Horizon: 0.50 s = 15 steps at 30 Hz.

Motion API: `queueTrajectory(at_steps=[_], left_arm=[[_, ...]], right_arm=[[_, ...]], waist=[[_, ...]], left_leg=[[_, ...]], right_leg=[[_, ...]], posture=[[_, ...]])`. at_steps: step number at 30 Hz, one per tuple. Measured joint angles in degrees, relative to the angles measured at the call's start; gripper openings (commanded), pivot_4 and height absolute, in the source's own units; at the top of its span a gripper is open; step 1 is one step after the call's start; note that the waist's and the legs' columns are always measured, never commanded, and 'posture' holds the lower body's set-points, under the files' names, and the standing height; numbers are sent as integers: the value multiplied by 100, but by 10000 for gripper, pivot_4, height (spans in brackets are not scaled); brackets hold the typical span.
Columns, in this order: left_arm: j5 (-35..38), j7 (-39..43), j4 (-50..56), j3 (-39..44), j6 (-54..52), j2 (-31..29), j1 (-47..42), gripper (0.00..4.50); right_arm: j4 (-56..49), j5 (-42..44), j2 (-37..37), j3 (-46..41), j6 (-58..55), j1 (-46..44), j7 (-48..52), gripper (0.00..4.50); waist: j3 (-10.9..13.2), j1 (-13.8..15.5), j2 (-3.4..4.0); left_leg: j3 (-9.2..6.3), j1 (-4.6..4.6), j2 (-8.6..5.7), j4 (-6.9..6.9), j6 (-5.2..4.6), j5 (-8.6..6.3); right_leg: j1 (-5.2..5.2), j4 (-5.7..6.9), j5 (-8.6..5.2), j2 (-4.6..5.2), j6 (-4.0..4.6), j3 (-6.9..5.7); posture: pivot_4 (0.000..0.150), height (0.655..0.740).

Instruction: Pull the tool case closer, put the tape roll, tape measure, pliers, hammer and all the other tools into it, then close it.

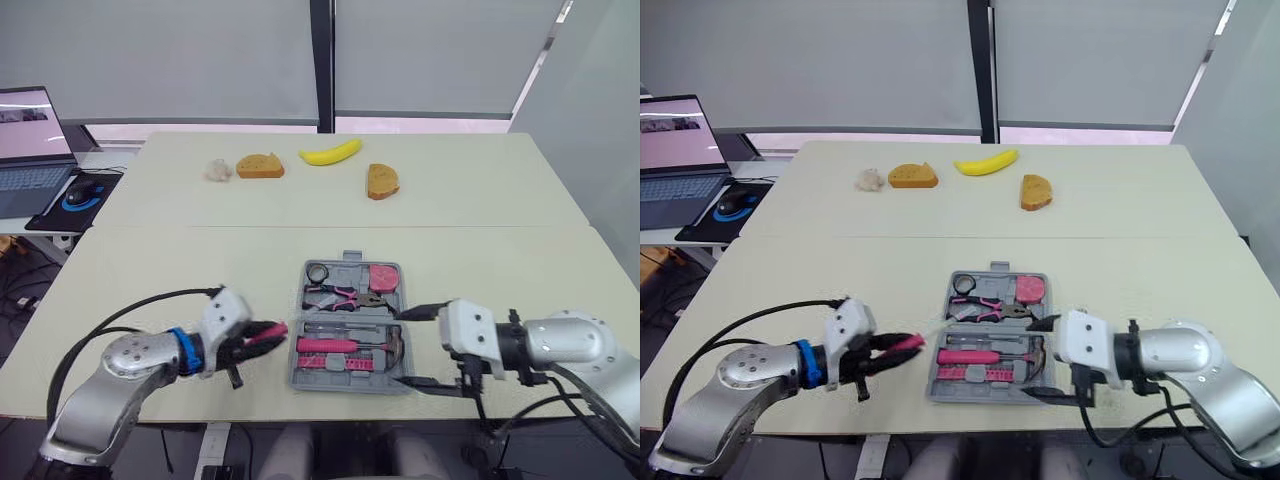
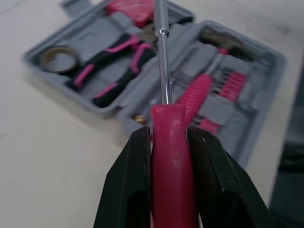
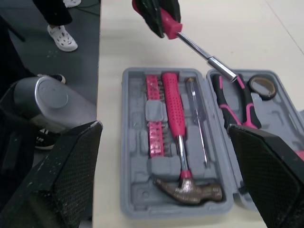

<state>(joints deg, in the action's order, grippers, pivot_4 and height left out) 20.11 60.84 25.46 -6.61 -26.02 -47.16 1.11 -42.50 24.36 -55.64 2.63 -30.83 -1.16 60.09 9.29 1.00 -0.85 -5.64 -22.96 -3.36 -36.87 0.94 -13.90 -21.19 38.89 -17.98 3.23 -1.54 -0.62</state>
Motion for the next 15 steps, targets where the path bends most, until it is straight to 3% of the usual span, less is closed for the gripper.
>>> queueTrajectory(at_steps=[5,15], left_arm=[[-809,232,-68,-1236,135,30,-707,7844],[-1794,94,-403,-2251,42,383,-1294,7844]], right_arm=[[-124,227,-474,-527,-124,446,243,45000],[-503,284,-574,-836,-331,961,112,45000]], waist=[[4,5,-2],[10,-3,-13]], left_leg=[[2,-1,3,1,-2,0],[1,0,3,-3,-5,-2]], right_leg=[[1,2,-1,-5,0,-2],[3,5,-2,-9,-2,-5]], posture=[[1500,7400],[1500,7400]])
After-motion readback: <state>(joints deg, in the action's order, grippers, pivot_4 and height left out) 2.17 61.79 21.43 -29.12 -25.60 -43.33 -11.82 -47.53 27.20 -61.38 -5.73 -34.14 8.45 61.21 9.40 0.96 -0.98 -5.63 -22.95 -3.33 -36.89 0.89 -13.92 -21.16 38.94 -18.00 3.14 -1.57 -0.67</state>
